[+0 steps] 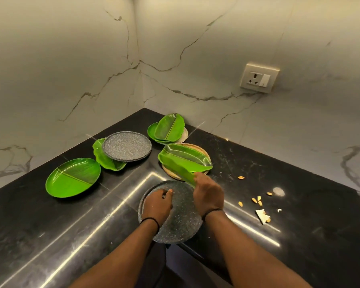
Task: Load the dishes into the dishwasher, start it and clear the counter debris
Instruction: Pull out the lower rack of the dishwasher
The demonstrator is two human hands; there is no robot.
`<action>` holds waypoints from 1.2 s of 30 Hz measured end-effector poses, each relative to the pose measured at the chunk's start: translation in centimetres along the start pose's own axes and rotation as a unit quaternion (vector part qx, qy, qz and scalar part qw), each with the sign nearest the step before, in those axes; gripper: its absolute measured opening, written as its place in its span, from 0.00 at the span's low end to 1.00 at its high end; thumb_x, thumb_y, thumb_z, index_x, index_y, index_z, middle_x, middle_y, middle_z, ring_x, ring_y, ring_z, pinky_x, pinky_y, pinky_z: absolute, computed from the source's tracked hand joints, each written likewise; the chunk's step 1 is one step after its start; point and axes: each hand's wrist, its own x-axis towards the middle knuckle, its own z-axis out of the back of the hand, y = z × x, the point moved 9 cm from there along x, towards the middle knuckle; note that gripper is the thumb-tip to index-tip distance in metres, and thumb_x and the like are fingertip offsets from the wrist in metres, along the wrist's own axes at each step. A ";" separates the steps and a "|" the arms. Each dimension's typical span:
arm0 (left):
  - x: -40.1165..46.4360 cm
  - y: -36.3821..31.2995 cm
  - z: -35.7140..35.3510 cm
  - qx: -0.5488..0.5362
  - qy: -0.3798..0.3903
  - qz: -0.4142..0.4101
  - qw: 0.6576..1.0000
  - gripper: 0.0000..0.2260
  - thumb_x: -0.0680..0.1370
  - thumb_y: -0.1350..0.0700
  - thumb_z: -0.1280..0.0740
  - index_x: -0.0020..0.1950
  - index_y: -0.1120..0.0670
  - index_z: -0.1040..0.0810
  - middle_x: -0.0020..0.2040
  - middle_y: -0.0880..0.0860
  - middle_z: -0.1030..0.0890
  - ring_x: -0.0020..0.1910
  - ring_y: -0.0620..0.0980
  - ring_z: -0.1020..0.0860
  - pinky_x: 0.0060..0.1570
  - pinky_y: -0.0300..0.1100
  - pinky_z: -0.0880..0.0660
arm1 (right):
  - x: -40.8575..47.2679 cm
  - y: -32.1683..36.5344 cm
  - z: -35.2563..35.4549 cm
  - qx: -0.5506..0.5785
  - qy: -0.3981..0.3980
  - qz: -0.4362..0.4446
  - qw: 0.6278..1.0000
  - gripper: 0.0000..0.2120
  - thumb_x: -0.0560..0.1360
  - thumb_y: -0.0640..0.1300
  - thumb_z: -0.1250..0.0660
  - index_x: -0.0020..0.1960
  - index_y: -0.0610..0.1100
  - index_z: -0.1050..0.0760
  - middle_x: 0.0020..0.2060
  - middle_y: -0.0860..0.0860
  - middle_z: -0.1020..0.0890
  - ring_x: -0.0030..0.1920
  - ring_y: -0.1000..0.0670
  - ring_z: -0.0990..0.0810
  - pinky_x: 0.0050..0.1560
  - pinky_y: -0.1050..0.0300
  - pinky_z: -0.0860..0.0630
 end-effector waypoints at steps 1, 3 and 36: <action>-0.1 -1.0 -0.3 -0.007 0.004 -0.009 1.000 0.17 0.80 0.44 0.40 0.40 0.53 0.21 0.31 0.50 0.18 0.31 0.49 0.20 0.38 0.52 0.21 | 0.5 -1.2 1.5 0.005 -0.015 -0.032 0.999 0.08 0.70 0.36 0.31 0.46 0.46 0.20 0.35 0.45 0.16 0.34 0.40 0.18 0.29 0.53 0.25; -0.3 -3.2 -1.4 -0.026 0.016 -0.025 0.999 0.16 0.80 0.45 0.39 0.38 0.52 0.22 0.31 0.50 0.18 0.30 0.50 0.20 0.36 0.52 0.21 | 1.3 -4.6 4.7 0.020 -0.039 -0.132 0.990 0.05 0.76 0.40 0.35 0.48 0.45 0.21 0.39 0.43 0.17 0.39 0.38 0.18 0.34 0.52 0.25; -2.6 8.5 6.9 0.185 -0.096 0.191 0.959 0.15 0.76 0.58 0.39 0.62 0.58 0.27 0.60 0.58 0.21 0.58 0.58 0.21 0.55 0.50 0.25 | -3.3 4.6 -0.2 -0.129 0.039 0.142 0.981 0.12 0.60 0.43 0.21 0.33 0.46 0.24 0.24 0.49 0.23 0.22 0.45 0.24 0.20 0.60 0.33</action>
